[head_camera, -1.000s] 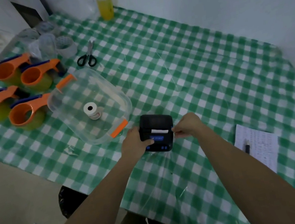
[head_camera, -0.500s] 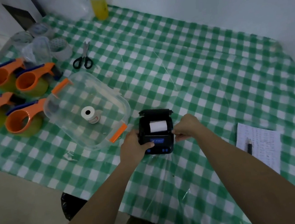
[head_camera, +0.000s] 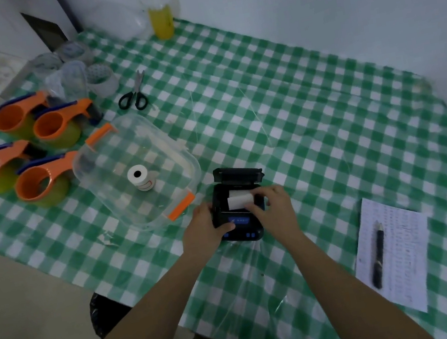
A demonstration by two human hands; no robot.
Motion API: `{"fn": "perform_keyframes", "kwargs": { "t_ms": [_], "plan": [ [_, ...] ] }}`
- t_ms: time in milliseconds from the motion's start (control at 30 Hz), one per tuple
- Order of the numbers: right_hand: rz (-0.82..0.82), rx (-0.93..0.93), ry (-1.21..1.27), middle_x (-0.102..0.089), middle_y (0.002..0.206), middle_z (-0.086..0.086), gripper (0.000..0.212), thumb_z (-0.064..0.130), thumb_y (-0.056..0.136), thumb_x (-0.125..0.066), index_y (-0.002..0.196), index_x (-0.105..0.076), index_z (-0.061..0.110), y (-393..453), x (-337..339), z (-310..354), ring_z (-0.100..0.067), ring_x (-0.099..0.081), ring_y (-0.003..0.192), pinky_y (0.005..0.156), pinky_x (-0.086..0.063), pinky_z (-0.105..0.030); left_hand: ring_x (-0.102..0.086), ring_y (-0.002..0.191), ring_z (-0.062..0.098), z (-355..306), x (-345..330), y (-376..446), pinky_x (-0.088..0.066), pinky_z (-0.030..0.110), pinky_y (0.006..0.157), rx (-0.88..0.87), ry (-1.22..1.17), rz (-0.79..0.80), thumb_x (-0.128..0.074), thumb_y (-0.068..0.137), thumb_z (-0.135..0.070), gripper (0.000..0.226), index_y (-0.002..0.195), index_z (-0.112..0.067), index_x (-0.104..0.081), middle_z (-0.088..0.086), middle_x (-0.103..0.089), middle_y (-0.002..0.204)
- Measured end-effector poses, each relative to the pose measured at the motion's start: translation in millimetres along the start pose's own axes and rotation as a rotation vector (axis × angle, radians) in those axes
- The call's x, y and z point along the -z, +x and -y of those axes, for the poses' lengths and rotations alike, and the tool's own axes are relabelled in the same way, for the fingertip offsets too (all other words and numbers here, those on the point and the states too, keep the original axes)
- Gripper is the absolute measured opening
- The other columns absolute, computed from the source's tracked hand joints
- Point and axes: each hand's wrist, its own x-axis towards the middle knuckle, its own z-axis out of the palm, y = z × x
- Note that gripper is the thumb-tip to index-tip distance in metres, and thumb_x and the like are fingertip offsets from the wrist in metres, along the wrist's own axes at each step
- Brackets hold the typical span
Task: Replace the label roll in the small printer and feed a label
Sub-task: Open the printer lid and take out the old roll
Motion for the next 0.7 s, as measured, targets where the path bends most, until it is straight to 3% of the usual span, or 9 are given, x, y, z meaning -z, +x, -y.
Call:
{"fn": "perform_keyframes", "kwargs": {
  "t_ms": [100, 200, 267, 367, 533, 600, 700],
  "plan": [
    [-0.031, 0.012, -0.016, -0.057, 0.094, -0.008, 0.016, 0.021, 0.083, -0.066, 0.091, -0.067, 0.008, 4, -6, 6, -0.022, -0.052, 0.093, 0.083, -0.04, -0.027, -0.058, 0.107, 0.028, -4, 0, -5, -0.049, 0.04, 0.086, -0.039, 0.058, -0.008, -0.069, 0.077, -0.028, 0.053, 0.121, -0.011, -0.045, 0.012, -0.053, 0.124],
    [0.02, -0.015, 0.189, -0.061, 0.082, -0.001, 0.007, 0.016, 0.086, -0.062, 0.079, -0.062, 0.016, -3, 11, 19, -0.015, -0.056, 0.079, 0.07, -0.043, -0.024, -0.053, 0.114, 0.027, -10, 1, -14, -0.047, 0.038, 0.089, -0.156, 0.128, -0.046, -0.06, 0.085, -0.023, 0.049, 0.128, -0.01, -0.039, 0.012, -0.05, 0.127],
    [0.043, -0.023, 0.333, -0.065, 0.08, 0.001, 0.015, 0.016, 0.087, -0.06, 0.074, -0.059, 0.022, -11, 26, 30, -0.011, -0.061, 0.076, 0.068, -0.047, -0.023, -0.05, 0.119, 0.024, -17, 6, -22, -0.045, 0.035, 0.095, -0.211, 0.041, -0.044, -0.058, 0.087, -0.023, 0.052, 0.132, -0.011, -0.036, 0.009, -0.049, 0.132],
    [0.081, 0.038, 0.533, -0.069, 0.077, 0.0, 0.011, 0.01, 0.088, -0.058, 0.079, -0.061, 0.015, -29, 41, 50, -0.004, -0.064, 0.068, 0.061, -0.051, -0.015, -0.049, 0.122, 0.017, -29, 21, -35, -0.045, 0.033, 0.101, -0.271, -0.212, 0.014, -0.063, 0.084, -0.025, 0.059, 0.135, -0.017, -0.036, 0.003, -0.051, 0.134],
    [0.179, 0.156, 0.582, -0.07, 0.069, 0.007, 0.016, 0.007, 0.088, -0.058, 0.082, -0.063, 0.021, -52, 27, 84, -0.007, -0.064, 0.064, 0.058, -0.053, -0.019, -0.065, 0.096, 0.019, -28, 57, -67, -0.058, 0.026, 0.082, -0.187, -0.647, -0.027, -0.064, 0.084, -0.015, 0.025, 0.107, -0.013, -0.055, 0.007, -0.064, 0.116],
    [0.207, 0.193, 0.564, -0.069, 0.077, 0.003, 0.017, 0.009, 0.088, -0.059, 0.081, -0.062, 0.024, -60, 11, 100, -0.008, -0.064, 0.071, 0.064, -0.054, -0.021, -0.064, 0.087, 0.018, -9, 74, -82, -0.057, 0.02, 0.075, -0.17, -0.644, -0.099, -0.063, 0.085, -0.014, 0.018, 0.102, -0.016, -0.058, 0.003, -0.066, 0.104],
    [0.285, 0.226, 0.527, -0.068, 0.086, -0.002, 0.015, 0.011, 0.088, -0.059, 0.082, -0.062, 0.025, -73, -22, 122, -0.009, -0.063, 0.08, 0.074, -0.052, -0.021, -0.062, 0.081, 0.016, 38, 103, -109, -0.052, 0.03, 0.076, -0.084, -0.6, -0.213, -0.064, 0.084, -0.02, 0.014, 0.096, -0.014, -0.062, 0.004, -0.068, 0.091]
  ]
}}
